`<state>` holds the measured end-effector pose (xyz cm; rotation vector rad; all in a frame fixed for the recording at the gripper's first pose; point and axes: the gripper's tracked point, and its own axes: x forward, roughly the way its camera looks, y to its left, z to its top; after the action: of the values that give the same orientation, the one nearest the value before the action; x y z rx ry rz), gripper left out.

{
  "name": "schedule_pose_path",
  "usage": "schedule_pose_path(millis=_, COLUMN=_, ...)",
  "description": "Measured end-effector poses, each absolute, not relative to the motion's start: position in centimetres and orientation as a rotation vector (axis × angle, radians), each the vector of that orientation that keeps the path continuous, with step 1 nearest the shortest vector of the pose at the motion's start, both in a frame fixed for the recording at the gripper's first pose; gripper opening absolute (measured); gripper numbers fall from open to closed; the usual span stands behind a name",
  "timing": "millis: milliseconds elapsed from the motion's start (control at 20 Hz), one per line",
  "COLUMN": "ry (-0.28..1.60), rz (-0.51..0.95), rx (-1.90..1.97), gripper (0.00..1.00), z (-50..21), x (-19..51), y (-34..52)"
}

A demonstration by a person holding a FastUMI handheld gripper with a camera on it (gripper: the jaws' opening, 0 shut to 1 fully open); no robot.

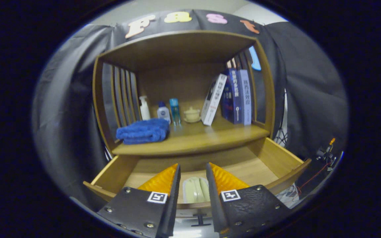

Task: Pull open the drawer, take out the items inside it, and place them on the countertop above the cabinet.

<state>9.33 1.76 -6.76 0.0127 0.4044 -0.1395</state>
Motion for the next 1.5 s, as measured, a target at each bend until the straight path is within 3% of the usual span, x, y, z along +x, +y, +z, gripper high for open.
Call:
schedule_pose_path(millis=200, ry=0.664, rz=-0.204, rx=0.048, gripper=0.45, z=-10.6, x=10.9, y=1.5)
schedule_pose_path(millis=750, ry=0.995, rz=-0.269, rx=0.061, gripper=0.45, z=-18.3, x=12.9, y=0.2)
schedule_pose_path(millis=800, ry=1.02, rz=-0.259, rx=0.041, gripper=0.35, z=-18.7, x=12.4, y=0.3)
schedule_pose_path(millis=850, ry=0.999, rz=-0.248, rx=0.022, gripper=0.25, z=-17.9, x=13.0, y=0.2)
schedule_pose_path(millis=1050, ry=0.967, rz=-0.256, rx=0.008, gripper=0.14, z=-17.8, x=13.2, y=-0.1)
schedule_pose_path(millis=1500, ry=0.821, rz=-0.265, rx=0.042, gripper=0.14, z=-12.3, x=12.3, y=-0.3)
